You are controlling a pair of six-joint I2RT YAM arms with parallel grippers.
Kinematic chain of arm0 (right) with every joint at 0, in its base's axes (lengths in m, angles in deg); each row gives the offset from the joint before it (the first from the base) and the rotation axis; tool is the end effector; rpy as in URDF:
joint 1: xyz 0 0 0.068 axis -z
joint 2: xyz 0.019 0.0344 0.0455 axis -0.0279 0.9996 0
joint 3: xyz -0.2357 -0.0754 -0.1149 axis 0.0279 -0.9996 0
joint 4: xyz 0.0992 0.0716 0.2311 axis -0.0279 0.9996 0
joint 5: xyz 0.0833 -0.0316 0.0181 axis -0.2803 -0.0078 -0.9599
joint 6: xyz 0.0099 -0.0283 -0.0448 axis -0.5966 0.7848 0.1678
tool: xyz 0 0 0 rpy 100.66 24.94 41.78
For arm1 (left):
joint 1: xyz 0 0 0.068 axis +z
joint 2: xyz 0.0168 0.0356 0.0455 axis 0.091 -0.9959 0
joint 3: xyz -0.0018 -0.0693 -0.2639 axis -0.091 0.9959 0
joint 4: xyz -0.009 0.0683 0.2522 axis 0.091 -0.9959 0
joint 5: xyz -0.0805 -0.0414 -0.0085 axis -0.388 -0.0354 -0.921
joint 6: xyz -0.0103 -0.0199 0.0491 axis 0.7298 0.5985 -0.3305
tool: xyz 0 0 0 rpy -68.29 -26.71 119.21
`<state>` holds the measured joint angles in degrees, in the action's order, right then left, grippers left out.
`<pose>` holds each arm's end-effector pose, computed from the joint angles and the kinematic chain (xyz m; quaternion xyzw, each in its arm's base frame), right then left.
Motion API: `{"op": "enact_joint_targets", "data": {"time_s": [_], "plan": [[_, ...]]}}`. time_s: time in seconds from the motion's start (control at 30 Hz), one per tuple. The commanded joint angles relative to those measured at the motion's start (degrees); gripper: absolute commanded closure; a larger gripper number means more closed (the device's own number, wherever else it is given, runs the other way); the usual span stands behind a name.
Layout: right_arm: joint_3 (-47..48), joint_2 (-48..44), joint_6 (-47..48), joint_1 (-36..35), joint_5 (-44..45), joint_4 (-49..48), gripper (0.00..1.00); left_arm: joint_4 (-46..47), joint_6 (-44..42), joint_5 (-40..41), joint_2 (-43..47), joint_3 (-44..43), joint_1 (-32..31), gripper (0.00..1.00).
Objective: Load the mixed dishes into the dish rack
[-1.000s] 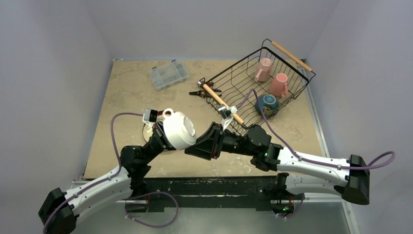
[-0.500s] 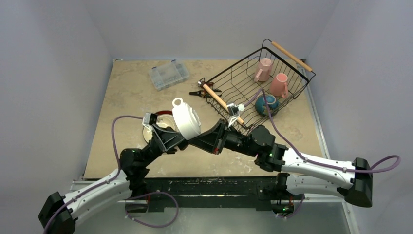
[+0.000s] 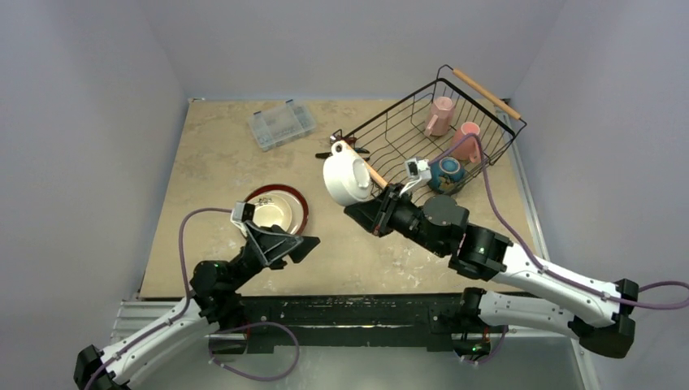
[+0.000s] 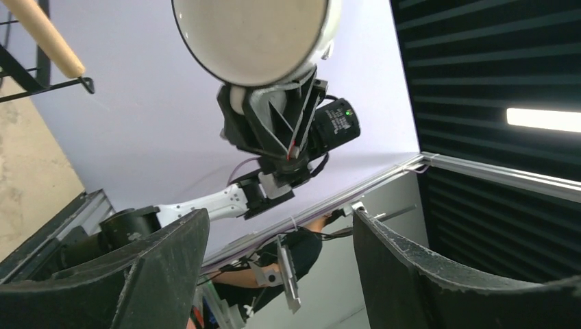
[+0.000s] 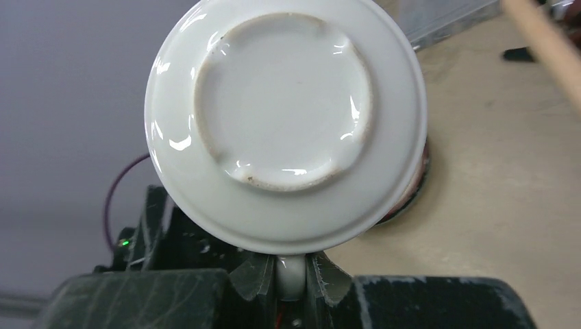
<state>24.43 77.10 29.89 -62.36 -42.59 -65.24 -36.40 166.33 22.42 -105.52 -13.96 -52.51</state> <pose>0.0976 0.1847 0.3722 -0.0383 0.7282 0.5263 0.4373 0.0739 -0.0888 0.2409 -0.1263 0.4942 -0.8205 0.2583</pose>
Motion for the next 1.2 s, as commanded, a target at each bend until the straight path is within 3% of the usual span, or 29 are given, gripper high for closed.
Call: {"op": "enact_joint_targets", "data": {"time_s": [0.0,0.13,0.3,0.5,0.77,1.17], "plan": [[8.4,-3.1,6.3,3.9,14.4,13.2,1.00,-15.4,-4.2,-1.3,4.5,-5.2,-0.1,0.24],[14.4,-0.4,9.8,9.2,19.6,24.5,1.00,-36.3,-11.8,-2.4,8.2,-13.9,-0.1,0.22],[15.9,1.9,13.0,13.1,23.5,28.2,1.00,-66.0,-24.6,0.9,9.0,-29.7,-0.1,0.20],[18.4,8.5,15.6,21.0,17.8,28.5,1.00,-85.3,-31.3,5.4,8.5,-41.1,-0.1,0.20],[21.3,20.0,21.1,32.3,12.7,22.2,1.00,-92.5,-29.9,8.2,12.7,-42.8,-0.1,0.20],[30.2,39.1,29.1,37.6,16.3,20.4,1.00,-96.8,-28.4,9.4,16.2,-43.7,-0.1,0.20]]}}
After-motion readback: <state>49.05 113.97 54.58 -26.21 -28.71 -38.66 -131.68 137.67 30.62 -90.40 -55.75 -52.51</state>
